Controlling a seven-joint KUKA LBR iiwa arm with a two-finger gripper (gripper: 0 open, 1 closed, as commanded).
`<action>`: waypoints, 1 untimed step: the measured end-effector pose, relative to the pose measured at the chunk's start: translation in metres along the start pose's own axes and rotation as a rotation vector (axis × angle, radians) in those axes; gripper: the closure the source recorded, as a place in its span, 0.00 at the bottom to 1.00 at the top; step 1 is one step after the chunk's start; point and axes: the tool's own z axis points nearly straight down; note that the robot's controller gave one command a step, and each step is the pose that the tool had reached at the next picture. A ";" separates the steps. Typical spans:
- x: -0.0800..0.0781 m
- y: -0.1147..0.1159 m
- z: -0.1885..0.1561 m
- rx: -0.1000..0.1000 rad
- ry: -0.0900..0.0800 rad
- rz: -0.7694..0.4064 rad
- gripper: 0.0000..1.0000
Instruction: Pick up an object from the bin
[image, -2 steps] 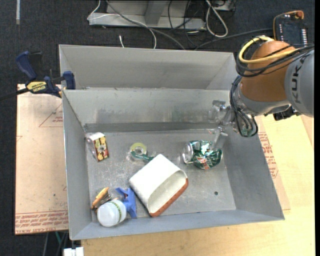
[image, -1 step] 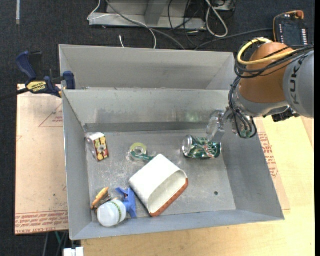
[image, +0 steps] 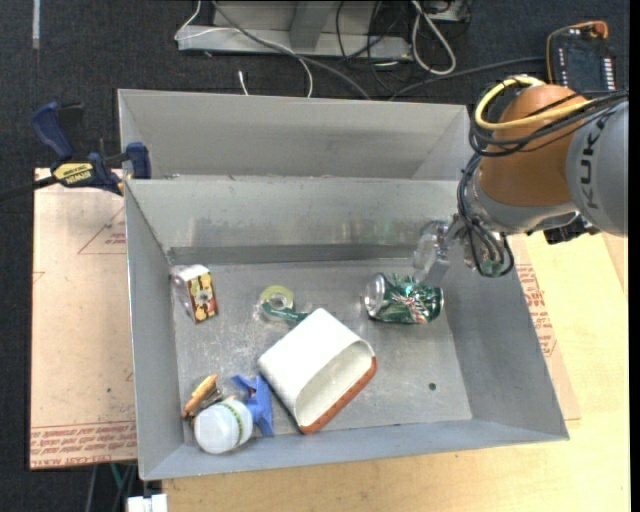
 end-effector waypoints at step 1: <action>0.019 0.022 0.003 -0.001 -0.001 0.055 1.00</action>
Offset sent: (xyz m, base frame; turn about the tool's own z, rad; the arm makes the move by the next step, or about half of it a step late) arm 0.0027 0.0235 -0.0466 0.0445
